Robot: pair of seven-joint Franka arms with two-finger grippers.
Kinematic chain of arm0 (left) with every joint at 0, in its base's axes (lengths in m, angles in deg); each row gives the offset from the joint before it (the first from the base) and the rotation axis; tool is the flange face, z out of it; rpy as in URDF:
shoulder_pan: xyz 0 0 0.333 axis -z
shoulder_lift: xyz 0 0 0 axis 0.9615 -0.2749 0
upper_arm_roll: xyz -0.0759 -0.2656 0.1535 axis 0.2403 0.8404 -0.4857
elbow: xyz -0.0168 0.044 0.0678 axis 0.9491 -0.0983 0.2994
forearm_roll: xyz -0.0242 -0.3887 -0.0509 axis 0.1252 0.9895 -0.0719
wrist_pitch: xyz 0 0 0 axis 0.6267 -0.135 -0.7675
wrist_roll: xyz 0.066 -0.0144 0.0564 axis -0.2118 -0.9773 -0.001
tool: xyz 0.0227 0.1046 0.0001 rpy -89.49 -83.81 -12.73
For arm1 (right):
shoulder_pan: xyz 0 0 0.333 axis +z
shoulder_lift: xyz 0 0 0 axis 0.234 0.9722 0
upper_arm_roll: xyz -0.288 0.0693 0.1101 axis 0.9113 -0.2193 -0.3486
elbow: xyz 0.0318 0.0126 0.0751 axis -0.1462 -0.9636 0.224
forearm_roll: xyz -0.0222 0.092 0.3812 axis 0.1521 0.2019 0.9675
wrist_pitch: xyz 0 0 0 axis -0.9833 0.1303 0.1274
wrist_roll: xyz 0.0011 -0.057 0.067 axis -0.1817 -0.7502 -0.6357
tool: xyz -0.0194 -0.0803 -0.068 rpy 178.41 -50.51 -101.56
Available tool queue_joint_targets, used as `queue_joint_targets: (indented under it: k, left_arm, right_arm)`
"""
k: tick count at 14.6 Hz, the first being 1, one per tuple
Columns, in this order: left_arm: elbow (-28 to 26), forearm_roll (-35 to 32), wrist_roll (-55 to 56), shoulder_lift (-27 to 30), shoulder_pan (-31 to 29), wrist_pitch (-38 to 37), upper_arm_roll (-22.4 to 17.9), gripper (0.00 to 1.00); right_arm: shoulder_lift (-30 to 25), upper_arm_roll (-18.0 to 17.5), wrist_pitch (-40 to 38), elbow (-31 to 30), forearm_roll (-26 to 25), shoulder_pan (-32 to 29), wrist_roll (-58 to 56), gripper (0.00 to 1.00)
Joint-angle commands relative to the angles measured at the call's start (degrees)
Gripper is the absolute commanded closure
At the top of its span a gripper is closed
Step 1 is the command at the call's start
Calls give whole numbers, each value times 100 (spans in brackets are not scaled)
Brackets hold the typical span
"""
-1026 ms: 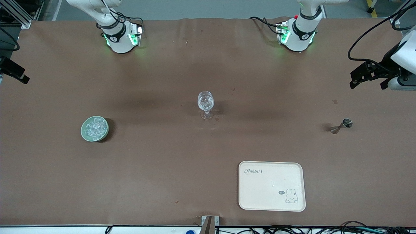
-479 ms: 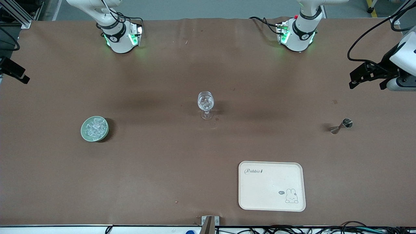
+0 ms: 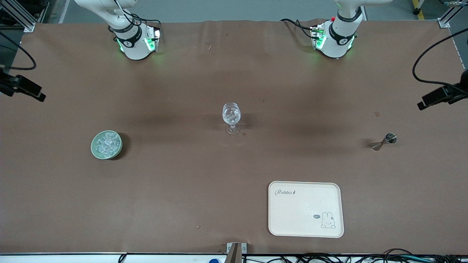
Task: Pour wine and add ice with both arms
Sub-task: 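Move the right gripper to the ice while the left gripper nears the jigger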
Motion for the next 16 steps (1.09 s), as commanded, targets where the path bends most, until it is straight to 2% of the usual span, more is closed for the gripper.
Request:
queue_joint_targets:
  k: [1,3,5,7,11,13,16]
  left_arm:
    - [209,137,804,-485,132,-21,-498,0]
    - [209,398,1375,-863,141,-4,-875,0]
    - [209,1004,1597,-1241,159,5,-1419,0]
    - [209,1811,1615,-1653,229,5,-2112,0]
    - [200,3639,1554,-2874,220,-21,-3291,0]
    - [191,4318,1439,-3350,150,-65,-3496,0]
    - [191,4610,1448,-3843,150,-65,-3514,0]
  right_arm:
    - [-32,-5,587,-712,34,25,-77,0]
    - [82,-5,1140,-1274,25,25,-77,0]
    - [318,-5,1956,-1933,16,95,-77,0]
    - [599,-5,2652,-2374,-2,95,-77,0]
    - [1153,-5,3540,-2770,-2,139,-77,0]
    - [1373,-5,3980,-2937,-2,148,-77,5]
    - [1646,-5,4667,-3245,-2,157,-77,15]
